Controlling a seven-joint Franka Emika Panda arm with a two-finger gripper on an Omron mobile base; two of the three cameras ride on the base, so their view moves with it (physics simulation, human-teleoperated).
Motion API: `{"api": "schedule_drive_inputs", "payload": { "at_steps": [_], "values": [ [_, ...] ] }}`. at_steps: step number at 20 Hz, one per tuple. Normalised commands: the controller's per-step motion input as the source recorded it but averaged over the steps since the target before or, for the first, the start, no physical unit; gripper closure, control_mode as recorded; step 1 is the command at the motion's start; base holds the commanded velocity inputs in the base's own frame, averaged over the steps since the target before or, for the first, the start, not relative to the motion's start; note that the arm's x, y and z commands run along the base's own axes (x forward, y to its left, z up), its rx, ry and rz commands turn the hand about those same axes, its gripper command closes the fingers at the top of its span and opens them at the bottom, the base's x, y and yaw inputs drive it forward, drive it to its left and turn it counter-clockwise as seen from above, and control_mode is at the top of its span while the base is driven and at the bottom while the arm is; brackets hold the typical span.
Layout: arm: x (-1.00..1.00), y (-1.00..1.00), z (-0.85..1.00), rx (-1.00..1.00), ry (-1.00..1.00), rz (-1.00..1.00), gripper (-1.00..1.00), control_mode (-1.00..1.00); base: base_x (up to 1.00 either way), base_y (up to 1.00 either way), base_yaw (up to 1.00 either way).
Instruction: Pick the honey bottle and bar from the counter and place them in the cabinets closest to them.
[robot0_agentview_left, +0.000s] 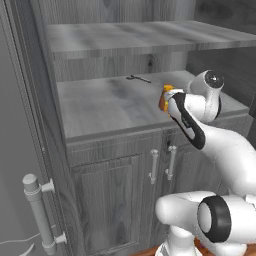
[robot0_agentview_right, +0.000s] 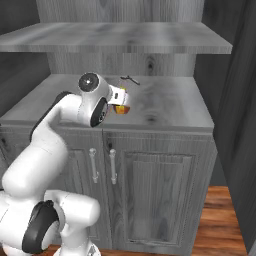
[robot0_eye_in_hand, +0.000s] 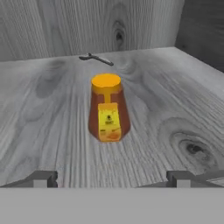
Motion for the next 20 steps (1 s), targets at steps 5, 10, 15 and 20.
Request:
{"api": "schedule_drive_inputs", "payload": {
  "at_steps": [5, 10, 15, 20],
  "values": [
    [-0.98, 0.03, 0.4, 0.0, -0.04, 0.0, -1.0, -1.0, 0.0, 0.0, 0.0],
    [-0.95, 0.02, 0.33, 0.0, -0.17, 0.0, -1.0, -1.0, 0.0, 0.0, 0.0],
    [-0.77, 0.02, 0.14, 0.0, -0.32, 0.0, -1.0, -1.0, 0.0, 0.0, 0.0],
    [-0.45, -0.12, 0.02, 0.06, -0.2, -0.03, -1.0, -1.0, 0.0, 0.0, 0.0]
  ]
}}
